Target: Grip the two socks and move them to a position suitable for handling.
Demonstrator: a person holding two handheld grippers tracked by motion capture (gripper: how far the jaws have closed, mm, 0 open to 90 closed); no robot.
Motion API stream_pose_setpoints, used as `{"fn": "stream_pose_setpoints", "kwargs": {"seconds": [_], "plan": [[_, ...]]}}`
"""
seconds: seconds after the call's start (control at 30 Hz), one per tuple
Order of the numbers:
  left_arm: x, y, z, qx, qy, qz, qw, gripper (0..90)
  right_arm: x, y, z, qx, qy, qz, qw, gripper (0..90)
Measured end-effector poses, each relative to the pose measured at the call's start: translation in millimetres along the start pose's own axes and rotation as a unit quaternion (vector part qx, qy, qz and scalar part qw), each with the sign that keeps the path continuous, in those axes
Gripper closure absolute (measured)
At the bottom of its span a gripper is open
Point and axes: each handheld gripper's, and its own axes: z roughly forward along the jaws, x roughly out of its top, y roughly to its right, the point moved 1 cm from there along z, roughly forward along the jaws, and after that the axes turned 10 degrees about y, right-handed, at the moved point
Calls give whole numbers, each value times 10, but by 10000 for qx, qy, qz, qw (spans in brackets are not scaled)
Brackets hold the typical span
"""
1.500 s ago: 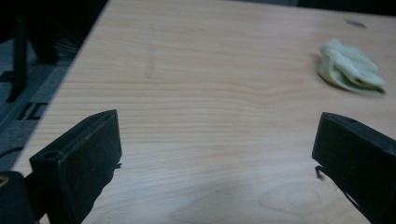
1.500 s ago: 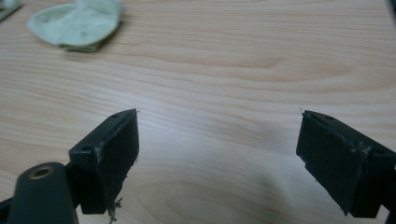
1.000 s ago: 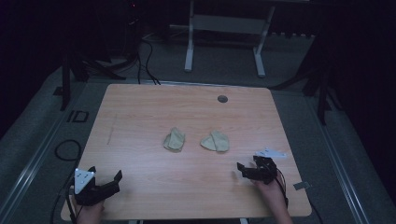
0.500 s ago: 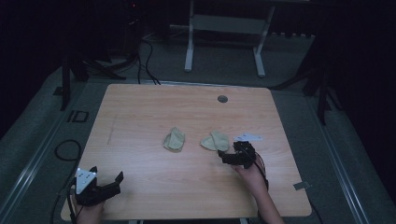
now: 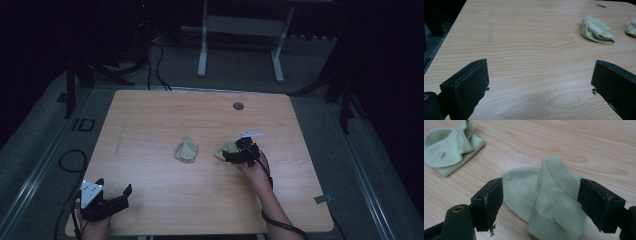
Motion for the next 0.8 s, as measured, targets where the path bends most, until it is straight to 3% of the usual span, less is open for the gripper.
{"fn": "stream_pose_setpoints", "kwargs": {"seconds": [0.2,0.37,0.57,0.63,0.7,0.8], "plan": [[-9,-29,-1,-11,-30,-47,10000,16,-42,-43,177,-176,-196,-59,9996,210],[-17,-39,4,-11,-54,-79,10000,16,-70,-114,242,-560,-218,-383,9975,270],[-20,-33,-1,-34,-57,-109,9999,16,-67,-176,201,-611,-193,-519,9966,627],[-20,-29,-1,-27,-53,-102,9999,16,-62,-198,189,-725,-220,-647,9950,794],[-23,-33,4,-22,-66,-114,9999,16,-51,-192,165,-647,-204,-423,9968,822],[-28,-43,9,-25,-88,-136,9999,16,-32,-184,96,-561,-152,-321,9978,827]]}}
